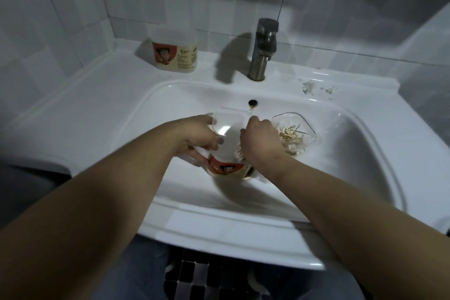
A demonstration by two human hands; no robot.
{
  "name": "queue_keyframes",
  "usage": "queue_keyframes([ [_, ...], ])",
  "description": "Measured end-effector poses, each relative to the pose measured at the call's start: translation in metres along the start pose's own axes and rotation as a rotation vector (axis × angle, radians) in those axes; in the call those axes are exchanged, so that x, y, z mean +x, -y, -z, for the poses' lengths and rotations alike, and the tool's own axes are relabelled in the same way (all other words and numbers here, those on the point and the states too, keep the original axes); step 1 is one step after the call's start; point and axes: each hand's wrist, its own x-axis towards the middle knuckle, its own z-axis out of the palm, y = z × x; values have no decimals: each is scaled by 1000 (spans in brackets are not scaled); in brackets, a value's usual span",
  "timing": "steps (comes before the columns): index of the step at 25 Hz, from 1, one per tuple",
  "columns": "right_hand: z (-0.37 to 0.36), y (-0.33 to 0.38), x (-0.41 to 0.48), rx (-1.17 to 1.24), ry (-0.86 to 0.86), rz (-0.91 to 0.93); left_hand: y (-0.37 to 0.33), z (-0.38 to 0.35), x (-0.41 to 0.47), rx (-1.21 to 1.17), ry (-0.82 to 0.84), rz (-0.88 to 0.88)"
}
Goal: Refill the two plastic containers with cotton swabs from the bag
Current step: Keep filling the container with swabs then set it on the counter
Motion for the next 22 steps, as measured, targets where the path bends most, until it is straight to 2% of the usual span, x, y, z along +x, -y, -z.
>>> queue_keyframes([
  [3, 2, 0, -2, -47, 28, 66, 1, 0, 1, 4, -6, -6],
  [7, 12, -8, -3, 40, 89, 113, 2, 0, 1, 15, -12, -20],
  [11, 16, -15, -6, 24, 136, 189, 3, 1, 4, 17, -15, -34],
  [17, 30, -20, -8, 161, 56, 200, 4, 3, 9, 77, -59, -14],
  [22, 31, -25, -9, 210, 188, 213, 4, 2, 14, 112, -102, -11],
])
